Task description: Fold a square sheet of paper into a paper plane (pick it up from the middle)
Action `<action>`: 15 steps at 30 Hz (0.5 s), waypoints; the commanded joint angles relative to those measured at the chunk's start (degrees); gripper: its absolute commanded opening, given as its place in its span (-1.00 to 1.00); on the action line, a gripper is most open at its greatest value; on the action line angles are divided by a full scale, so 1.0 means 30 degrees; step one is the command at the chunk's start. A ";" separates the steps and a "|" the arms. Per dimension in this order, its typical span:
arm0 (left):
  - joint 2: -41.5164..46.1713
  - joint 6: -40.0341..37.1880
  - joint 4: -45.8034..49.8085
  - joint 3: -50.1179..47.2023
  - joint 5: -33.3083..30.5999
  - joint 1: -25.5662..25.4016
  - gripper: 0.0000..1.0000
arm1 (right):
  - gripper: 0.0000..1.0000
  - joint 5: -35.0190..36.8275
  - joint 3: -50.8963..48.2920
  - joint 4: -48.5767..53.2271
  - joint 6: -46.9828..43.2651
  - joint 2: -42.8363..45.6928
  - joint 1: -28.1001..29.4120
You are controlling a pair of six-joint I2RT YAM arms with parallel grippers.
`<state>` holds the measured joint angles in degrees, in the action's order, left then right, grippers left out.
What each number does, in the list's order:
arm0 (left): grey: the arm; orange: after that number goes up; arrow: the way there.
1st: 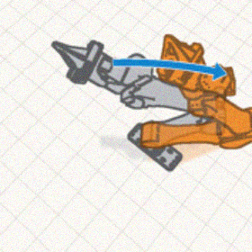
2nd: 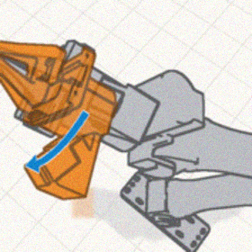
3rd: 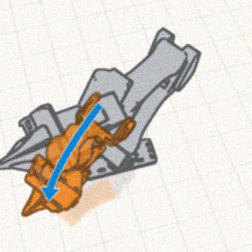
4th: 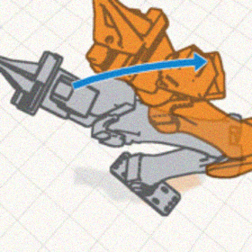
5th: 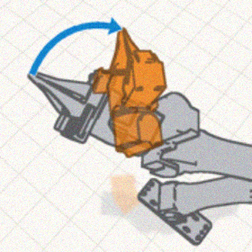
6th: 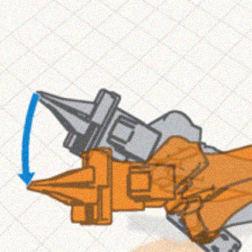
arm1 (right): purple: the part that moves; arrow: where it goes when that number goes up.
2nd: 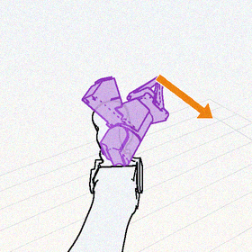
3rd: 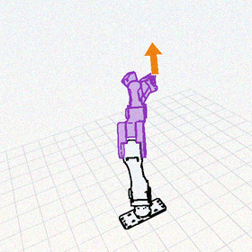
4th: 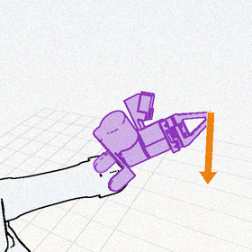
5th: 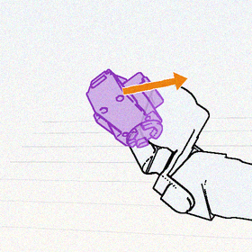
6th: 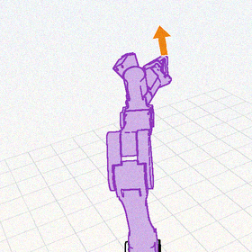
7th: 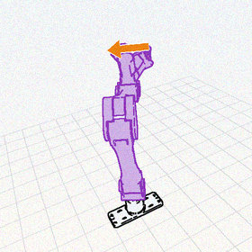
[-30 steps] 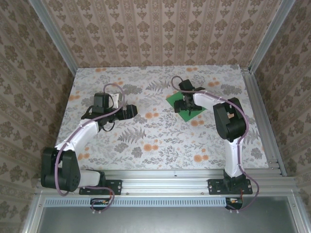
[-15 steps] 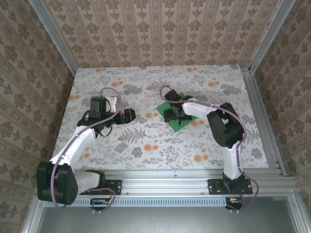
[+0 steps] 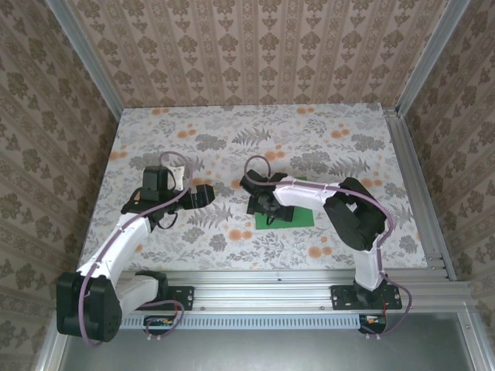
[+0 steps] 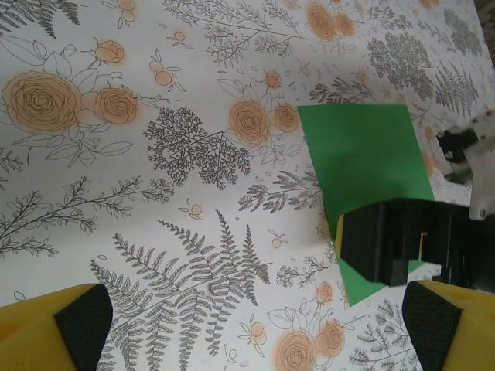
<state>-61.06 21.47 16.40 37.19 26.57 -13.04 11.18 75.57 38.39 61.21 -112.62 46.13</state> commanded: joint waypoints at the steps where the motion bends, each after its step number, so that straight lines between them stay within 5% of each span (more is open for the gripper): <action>1: 0.0452 0.0310 0.0145 -0.0467 -0.0015 0.0185 1.00 | 1.00 -0.0632 0.0611 0.0771 0.3449 0.0214 0.0474; 7: 0.0870 0.0733 -0.0182 -0.0764 0.0545 0.0186 1.00 | 1.00 0.2028 0.1996 0.3543 0.0357 0.1999 0.0237; 15: 0.0272 0.1320 -0.1186 -0.0898 0.1047 -0.0179 1.00 | 1.00 0.1998 -0.0024 0.3092 -0.3149 0.3330 -0.0985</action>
<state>-59.66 23.88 14.85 34.79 28.23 -12.99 15.38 77.10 45.52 57.98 -101.93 44.05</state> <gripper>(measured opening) 0.994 0.996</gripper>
